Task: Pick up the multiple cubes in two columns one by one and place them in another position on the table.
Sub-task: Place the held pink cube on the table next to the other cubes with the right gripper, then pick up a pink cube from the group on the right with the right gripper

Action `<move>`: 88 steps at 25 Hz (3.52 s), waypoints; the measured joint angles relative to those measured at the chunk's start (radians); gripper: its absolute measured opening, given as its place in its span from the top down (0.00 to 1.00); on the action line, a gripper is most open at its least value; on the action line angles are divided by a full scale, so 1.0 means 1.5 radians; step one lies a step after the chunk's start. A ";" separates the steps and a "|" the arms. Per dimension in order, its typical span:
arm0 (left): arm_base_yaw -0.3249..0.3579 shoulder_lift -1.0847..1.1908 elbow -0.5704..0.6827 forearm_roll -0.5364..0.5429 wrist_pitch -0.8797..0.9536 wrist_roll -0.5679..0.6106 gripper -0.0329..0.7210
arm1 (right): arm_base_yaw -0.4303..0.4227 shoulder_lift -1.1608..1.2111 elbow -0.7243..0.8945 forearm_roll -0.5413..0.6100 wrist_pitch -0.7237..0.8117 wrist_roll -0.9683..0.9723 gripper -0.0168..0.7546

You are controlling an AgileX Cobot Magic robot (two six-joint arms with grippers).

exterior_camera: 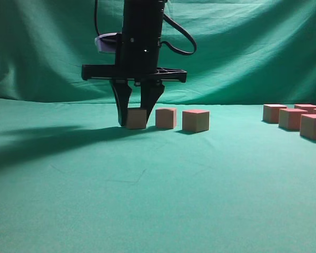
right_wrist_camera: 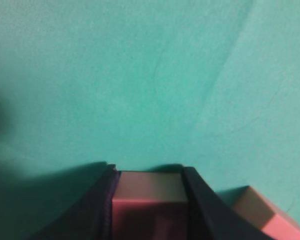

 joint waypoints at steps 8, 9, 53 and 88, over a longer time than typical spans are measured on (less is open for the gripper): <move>0.000 0.000 0.000 0.000 0.000 0.000 0.96 | 0.000 0.000 0.000 -0.005 -0.003 0.000 0.61; 0.000 0.000 0.000 0.000 0.000 0.000 0.96 | 0.000 0.000 0.000 -0.005 -0.003 0.000 0.61; 0.000 0.000 0.000 0.000 0.000 0.000 0.96 | -0.047 -0.361 -0.098 -0.137 0.089 -0.063 0.29; 0.000 0.000 0.000 0.000 0.000 0.000 0.96 | -0.347 -0.636 0.816 -0.014 -0.100 -0.063 0.29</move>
